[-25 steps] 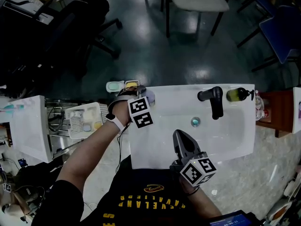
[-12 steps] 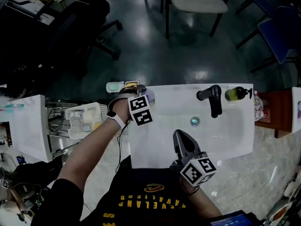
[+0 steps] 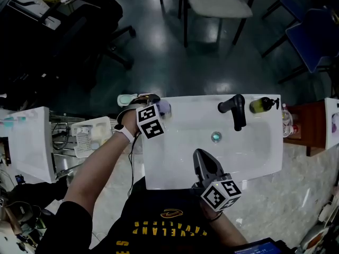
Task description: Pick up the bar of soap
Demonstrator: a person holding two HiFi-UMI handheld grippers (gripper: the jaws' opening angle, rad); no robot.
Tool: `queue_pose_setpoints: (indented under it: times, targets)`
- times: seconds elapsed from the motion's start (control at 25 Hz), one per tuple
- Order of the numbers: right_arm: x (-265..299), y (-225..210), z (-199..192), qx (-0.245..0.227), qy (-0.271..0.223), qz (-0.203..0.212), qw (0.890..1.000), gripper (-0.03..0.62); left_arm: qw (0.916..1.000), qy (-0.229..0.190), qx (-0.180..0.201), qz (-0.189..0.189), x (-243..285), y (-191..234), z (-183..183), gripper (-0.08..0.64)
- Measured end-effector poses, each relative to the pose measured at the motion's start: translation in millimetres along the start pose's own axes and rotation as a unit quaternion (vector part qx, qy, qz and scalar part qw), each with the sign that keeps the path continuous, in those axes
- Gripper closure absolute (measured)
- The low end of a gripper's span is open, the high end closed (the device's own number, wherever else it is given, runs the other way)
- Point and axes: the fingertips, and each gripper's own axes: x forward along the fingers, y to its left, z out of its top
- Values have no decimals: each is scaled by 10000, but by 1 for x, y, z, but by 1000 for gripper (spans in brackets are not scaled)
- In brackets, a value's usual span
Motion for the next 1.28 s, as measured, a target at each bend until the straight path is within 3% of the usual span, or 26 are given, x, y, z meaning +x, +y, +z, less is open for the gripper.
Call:
queue_pose_setpoints:
  times: [0.44, 0.64, 0.84, 1.08, 1.28]
  targets:
    - [-4, 13, -4, -86, -59, 68, 9999, 581, 9927, -804, -903, -49, -46, -6, 6, 293]
    - [-5, 18, -6, -158, -47, 130, 9998, 581, 9827, -1226, -1390, -8, -70, -9, 6, 293]
    - [-7, 25, -4, -258, -41, 187, 9995, 581, 9632, -1819, -1973, -155, -100, -18, 15, 293]
    - [-8, 33, -3, -370, -62, 251, 9990, 581, 9305, -2537, -2614, -399, -136, -30, 27, 293]
    - [-9, 41, -1, -508, -70, 316, 9982, 581, 9067, -2885, -3018, -599, -156, -43, 28, 293]
